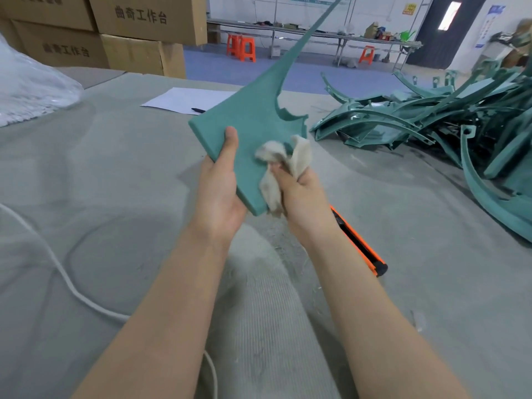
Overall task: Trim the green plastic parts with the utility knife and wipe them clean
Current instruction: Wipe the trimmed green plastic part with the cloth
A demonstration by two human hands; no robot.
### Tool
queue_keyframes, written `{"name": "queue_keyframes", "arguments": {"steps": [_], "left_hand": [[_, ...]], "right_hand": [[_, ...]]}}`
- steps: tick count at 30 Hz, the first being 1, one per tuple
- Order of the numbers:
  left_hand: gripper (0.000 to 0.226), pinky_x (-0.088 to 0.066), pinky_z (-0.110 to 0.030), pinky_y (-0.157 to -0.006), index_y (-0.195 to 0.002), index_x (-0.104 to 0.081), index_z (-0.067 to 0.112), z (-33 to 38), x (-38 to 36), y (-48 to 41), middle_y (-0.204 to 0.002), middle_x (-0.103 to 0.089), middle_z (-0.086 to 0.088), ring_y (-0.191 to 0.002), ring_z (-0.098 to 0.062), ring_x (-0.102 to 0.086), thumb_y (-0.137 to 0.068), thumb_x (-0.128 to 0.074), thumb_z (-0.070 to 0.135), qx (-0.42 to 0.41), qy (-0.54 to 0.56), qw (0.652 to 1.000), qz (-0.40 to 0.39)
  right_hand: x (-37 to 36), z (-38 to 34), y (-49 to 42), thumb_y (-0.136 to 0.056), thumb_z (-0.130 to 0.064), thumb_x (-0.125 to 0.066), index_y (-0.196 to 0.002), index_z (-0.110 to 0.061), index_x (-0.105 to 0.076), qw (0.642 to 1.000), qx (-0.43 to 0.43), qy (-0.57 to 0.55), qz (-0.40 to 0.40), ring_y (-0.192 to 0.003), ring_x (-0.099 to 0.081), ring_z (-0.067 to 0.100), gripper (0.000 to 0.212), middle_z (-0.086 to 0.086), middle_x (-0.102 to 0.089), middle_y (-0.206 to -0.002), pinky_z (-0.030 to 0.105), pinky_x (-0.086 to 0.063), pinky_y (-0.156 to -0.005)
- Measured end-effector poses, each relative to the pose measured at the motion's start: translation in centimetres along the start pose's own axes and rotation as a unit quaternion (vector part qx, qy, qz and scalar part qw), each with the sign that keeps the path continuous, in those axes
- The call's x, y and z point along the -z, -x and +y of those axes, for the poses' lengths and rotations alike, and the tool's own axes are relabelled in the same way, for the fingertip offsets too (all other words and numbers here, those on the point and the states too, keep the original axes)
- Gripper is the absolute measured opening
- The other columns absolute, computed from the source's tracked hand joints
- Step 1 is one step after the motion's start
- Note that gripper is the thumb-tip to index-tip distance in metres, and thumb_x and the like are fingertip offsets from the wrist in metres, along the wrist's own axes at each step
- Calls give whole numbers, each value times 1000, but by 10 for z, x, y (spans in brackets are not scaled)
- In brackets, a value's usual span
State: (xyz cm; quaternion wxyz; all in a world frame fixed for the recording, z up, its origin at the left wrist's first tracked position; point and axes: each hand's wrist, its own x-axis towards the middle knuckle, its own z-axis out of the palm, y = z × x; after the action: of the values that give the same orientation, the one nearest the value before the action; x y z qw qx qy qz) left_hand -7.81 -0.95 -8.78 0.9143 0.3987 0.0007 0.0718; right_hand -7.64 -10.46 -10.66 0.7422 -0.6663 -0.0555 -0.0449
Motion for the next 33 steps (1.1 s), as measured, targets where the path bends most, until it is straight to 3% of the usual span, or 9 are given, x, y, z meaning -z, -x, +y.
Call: {"name": "queue_keyframes", "arguments": {"steps": [6,9,11,14,21,24,28,30,33], "left_hand": [[26,-56,-32,-86,-123,-57,8,-5,-3,2,-120,-67,-10,-106,-20,-67,-100,-48,16,-12,-15,998,-59],[39,-56,-32,-86,-134,-47,11,-4,1,0,-130,-60,-9,-109,-20,-64,-96,-56,16,-53,-119,991,34],[66,-45,-35,-103,-148,-27,20,-6,7,-3,-150,-36,-2,-126,-14,-50,-92,-63,26,-121,-304,939,103],[79,-18,-29,-119,-151,-21,29,-13,3,-1,-158,-17,8,-143,-3,-20,-86,-62,51,-172,-439,882,10],[47,-55,-27,-81,-117,-64,18,-8,-3,3,-111,-71,-1,-104,-12,-67,-94,-40,52,72,-25,985,-157],[29,-57,-29,-71,-121,-60,12,-8,-1,1,-107,-71,-6,-90,-16,-70,-100,-44,26,59,-57,992,-97],[27,-58,-28,-79,-123,-59,14,-11,0,3,-116,-69,-4,-99,-16,-69,-102,-44,18,66,-89,988,-112],[29,-57,-28,-80,-125,-58,15,-12,-4,5,-116,-69,-2,-100,-15,-68,-102,-42,22,84,-92,984,-128],[40,-54,-26,-87,-116,-62,21,-12,-6,6,-105,-70,2,-101,-12,-65,-101,-34,45,95,-82,980,-151]], "right_hand": [[16,-4,-9,-100,-39,-45,-76,-21,-61,980,37,86,176,-94,-66,30,34,21,-69,-100,48,-51,-85],[28,-7,-12,-100,-32,-48,-71,-25,-55,960,87,145,223,-76,-61,19,30,1,-65,-76,33,-48,-73],[36,-8,-11,-98,-24,-50,-73,-23,-54,947,114,179,240,-65,-51,9,25,-10,-55,-67,27,-40,-67],[31,-11,-7,-96,-16,-50,-82,-21,-60,944,149,216,199,-68,-55,9,18,-11,-59,-72,26,-42,-65],[-4,-20,9,-100,-18,-47,-111,-22,-62,986,146,81,2,-103,-63,1,19,-8,-68,-105,17,-50,-88],[13,-27,1,-94,-8,-55,-119,-12,-50,984,113,44,129,-102,-62,13,26,3,-63,-112,32,-50,-93],[43,-27,-5,-86,-6,-55,-128,-15,-36,939,153,128,279,-104,-53,13,47,5,-49,-121,27,-43,-91],[37,-22,-4,-87,-11,-56,-137,-5,-36,922,183,224,257,-119,-41,14,54,14,-38,-135,22,-33,-105],[-3,-10,6,-93,-30,-45,-139,2,-41,943,208,251,64,-138,-33,29,56,23,-38,-145,42,-23,-117]]}}
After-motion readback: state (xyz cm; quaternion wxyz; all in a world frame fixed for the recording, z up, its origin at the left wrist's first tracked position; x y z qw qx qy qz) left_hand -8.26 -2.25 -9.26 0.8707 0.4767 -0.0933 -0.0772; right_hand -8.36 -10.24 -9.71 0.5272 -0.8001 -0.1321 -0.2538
